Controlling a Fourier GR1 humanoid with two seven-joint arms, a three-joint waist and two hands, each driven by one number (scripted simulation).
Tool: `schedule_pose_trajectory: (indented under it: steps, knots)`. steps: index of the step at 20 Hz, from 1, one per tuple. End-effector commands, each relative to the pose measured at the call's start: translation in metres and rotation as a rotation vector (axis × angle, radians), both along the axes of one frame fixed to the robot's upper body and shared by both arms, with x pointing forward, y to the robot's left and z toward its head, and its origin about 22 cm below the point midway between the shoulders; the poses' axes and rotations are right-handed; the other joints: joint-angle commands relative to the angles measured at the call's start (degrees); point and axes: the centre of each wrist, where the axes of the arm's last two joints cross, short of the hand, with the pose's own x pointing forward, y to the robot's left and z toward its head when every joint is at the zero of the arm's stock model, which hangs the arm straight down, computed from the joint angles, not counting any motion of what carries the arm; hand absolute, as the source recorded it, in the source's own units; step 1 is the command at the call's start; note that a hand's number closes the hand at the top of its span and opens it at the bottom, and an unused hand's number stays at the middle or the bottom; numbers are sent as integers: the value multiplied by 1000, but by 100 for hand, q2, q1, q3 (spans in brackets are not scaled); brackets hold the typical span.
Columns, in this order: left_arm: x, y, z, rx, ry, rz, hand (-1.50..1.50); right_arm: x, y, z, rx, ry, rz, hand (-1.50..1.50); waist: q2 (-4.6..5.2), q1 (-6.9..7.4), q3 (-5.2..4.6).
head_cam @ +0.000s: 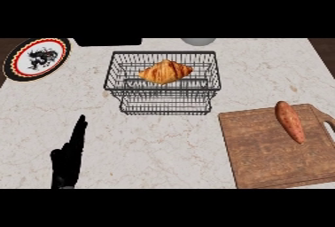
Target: Pick the croissant from the cutting board and place it in the tiered basket
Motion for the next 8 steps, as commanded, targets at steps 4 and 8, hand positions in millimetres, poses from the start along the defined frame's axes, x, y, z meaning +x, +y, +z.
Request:
schedule_pose_trajectory:
  steps: [4, 8]
  knots:
    - [4, -10, -2, -21, 71, 0, 0, -66, -125, 4, -21, -15, 23, -150, 54, 37, -27]
    - [-2, -5, -3, -16, 63, -7, 0, -97, -166, -5, 11, 2, 74, -150, 47, 97, -32]
